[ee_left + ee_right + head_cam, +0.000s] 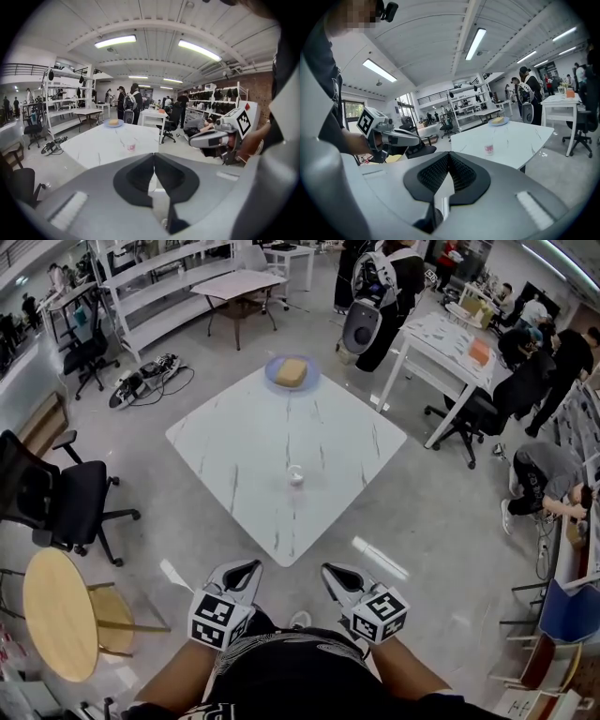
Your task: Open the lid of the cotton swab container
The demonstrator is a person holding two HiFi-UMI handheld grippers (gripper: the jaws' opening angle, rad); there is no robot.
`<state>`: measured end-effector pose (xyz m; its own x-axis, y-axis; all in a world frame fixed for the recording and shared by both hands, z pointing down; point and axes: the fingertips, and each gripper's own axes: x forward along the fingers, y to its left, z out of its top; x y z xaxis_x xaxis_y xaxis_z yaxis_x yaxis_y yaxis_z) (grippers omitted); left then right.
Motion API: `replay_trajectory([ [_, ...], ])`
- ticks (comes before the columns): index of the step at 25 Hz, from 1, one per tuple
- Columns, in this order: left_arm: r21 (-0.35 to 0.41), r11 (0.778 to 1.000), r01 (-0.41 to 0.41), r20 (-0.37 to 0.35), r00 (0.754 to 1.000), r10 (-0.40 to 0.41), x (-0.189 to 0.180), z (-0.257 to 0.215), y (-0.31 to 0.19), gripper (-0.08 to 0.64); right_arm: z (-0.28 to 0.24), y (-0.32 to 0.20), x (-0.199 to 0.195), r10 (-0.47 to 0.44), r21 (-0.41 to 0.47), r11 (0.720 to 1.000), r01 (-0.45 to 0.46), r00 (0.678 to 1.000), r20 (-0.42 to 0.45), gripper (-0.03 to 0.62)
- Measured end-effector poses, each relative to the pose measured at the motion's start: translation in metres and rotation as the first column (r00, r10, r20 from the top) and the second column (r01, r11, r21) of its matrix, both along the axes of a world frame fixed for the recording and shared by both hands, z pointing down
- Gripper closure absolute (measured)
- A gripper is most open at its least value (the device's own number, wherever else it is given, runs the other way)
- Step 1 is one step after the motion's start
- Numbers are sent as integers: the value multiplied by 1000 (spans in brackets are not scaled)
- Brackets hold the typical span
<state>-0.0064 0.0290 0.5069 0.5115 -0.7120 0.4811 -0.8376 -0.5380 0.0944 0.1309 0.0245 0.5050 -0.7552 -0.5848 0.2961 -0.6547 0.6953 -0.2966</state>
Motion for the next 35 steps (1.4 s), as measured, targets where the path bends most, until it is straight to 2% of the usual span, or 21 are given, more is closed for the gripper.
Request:
replay_trajectory([
  [5,1,1000,5,-6,1000,-5,-6,-2,-19,501,1,-16,-5,4,-5,1000,-4,1000,-4,592],
  [9,-8,1000,-22,-14,1000,22,-12,-2,-36,501,-2,-32,-14,22,-7,1000,-23,1000,-9,592],
  [14,13,999,-44,-23,999,45,-32,-12,-81,500,-7,-59,-29,56,-8,998,-56,998,-23,592],
  [23,14,988,-154,-40,987,154,-59,-8,-128,501,-18,-103,-63,156,3,988,-156,987,-23,592],
  [31,14,969,-247,-13,969,247,-87,6,-149,501,-8,-124,-83,253,-2,967,-253,966,-49,592],
  [35,4,964,-265,-5,964,265,-92,13,-155,500,-7,-128,-90,258,-6,966,-259,965,-53,592],
])
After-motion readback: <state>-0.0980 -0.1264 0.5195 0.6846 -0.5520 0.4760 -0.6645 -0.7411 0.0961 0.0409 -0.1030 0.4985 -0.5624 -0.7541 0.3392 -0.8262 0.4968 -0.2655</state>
